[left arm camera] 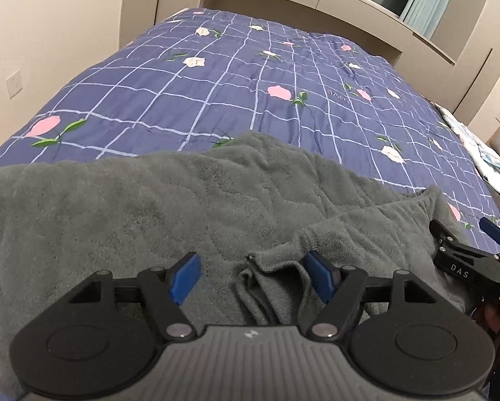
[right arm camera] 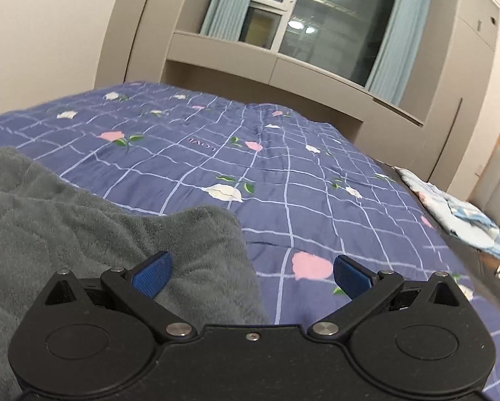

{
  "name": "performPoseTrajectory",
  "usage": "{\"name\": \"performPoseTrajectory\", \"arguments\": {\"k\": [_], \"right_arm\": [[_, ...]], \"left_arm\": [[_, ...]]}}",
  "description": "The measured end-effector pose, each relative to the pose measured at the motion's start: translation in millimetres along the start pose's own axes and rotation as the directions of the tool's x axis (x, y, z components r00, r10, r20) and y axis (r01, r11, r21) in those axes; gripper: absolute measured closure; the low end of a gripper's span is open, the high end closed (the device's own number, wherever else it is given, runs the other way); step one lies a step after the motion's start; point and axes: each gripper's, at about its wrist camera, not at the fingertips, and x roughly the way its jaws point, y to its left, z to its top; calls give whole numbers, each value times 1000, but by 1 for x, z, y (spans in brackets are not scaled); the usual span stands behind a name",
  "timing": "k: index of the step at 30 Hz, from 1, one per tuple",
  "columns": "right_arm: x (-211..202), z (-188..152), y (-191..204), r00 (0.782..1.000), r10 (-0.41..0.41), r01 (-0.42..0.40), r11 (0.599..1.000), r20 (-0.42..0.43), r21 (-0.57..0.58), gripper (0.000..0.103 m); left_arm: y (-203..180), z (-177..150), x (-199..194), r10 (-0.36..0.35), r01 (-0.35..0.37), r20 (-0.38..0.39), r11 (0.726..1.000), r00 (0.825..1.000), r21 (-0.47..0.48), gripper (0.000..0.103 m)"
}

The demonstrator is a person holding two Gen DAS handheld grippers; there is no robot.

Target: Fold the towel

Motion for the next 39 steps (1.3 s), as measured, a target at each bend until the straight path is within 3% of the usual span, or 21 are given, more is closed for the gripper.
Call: {"name": "performPoseTrajectory", "arguments": {"k": [2,4,7,11,15,20,24,27,31,35,39], "right_arm": [[-5,4,-1,1000,-8,8,1000,-1,7,1],[-19,9,2,999,-26,26,1000,25,3,1],[-50,10,12,997,32,-34,999,65,22,1],[-80,0,43,990,121,-118,992,68,-50,1],[-83,-14,64,994,105,-101,991,43,-87,1],[-85,-3,55,993,117,-116,992,15,-43,1],[-102,3,66,984,171,-169,985,44,-45,0],[-108,2,89,979,205,-204,976,12,-79,1],[-108,-7,113,990,139,-136,980,8,-142,0],[-116,9,113,994,111,-111,988,-5,-109,0],[-132,20,129,987,151,-143,982,56,-122,0]], "left_arm": [[2,2,-5,-14,14,0,1000,1000,-12,25],[5,2,-13,-16,16,0,1000,1000,-26,5],[7,-5,-26,7,-7,15,1000,1000,-2,4],[4,-22,-29,53,-52,-19,998,998,47,3],[-4,-32,-23,98,-96,-13,987,995,132,1],[8,-21,-36,73,-71,-29,995,997,63,1],[23,-13,-62,94,-94,15,995,995,26,1],[40,-9,-86,113,-113,47,994,992,1,1],[72,-11,-116,156,-153,66,987,985,-49,1],[109,-25,-138,193,-185,74,977,978,-107,1],[143,-43,-145,224,-210,66,963,972,-169,1]]}}
